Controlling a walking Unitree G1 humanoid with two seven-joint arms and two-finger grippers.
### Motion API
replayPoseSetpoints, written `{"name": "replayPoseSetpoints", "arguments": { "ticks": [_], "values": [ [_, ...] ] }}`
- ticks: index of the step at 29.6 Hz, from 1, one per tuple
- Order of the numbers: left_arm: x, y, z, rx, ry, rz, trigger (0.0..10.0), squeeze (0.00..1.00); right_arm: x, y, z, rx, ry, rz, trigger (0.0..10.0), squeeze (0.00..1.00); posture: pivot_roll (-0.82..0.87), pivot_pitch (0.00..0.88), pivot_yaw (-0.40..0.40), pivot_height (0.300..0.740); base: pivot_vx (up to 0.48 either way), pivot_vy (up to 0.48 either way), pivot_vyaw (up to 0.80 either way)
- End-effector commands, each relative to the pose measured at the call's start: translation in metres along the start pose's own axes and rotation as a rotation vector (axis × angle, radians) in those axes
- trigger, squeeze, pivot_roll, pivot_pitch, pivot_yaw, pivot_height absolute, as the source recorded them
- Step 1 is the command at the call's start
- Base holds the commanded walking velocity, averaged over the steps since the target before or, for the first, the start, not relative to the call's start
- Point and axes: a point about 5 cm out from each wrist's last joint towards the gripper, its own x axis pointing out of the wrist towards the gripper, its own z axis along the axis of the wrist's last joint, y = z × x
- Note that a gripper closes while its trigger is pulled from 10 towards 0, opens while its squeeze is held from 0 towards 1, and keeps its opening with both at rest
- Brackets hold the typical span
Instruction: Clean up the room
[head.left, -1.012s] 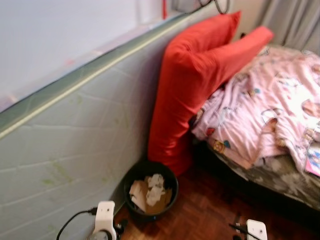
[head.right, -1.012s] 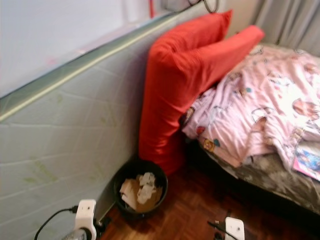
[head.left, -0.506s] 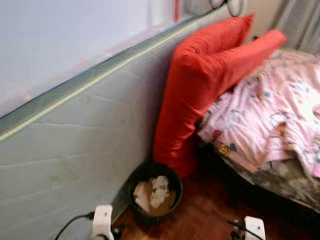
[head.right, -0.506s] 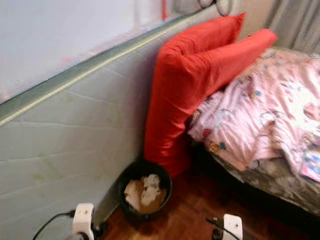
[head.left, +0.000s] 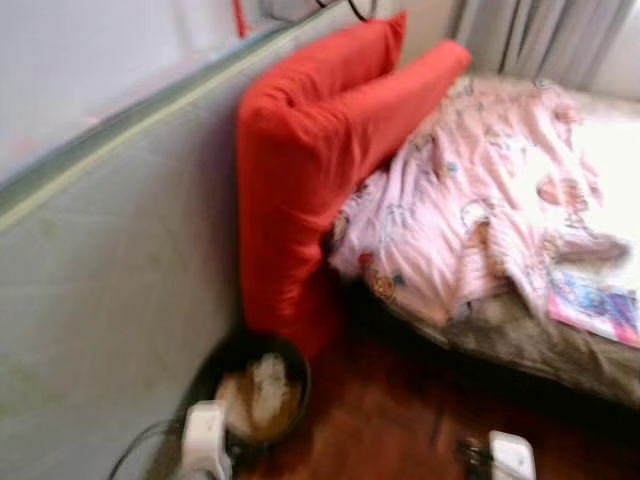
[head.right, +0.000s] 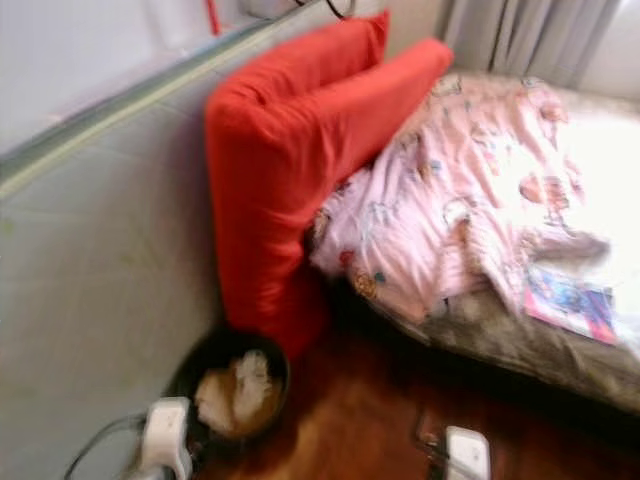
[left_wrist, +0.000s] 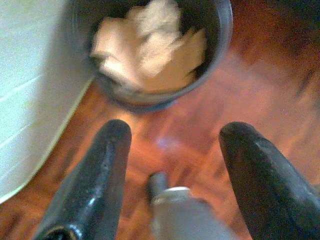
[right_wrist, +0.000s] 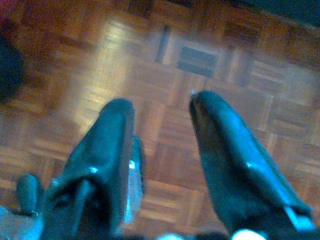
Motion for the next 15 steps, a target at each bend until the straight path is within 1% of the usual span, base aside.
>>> {"name": "replayPoseSetpoints", "arguments": {
  "ticks": [1,6,15],
  "values": [
    [-0.0334,0.0221,-0.0831,0.096,0.283,0.088,10.0,0.0,0.0011,-0.0221,0.0051,0.109,0.128,0.051,10.0,0.0,0.13,0.0,-0.056,0.74,0.0,-0.319,0.0],
    [-0.0341,0.0213,-0.0846,0.098,0.287,0.082,10.0,0.0,0.0006,-0.0236,0.0035,0.143,0.124,0.035,10.0,0.0,0.11,0.0,-0.044,0.74,0.0,-0.322,0.0],
    [-0.0354,0.021,-0.0874,0.098,0.296,0.08,10.0,0.0,-0.0002,-0.0243,0.0005,0.134,0.136,0.037,10.0,0.0,0.12,0.0,-0.041,0.74,0.0,-0.317,0.0]
  ]
}}
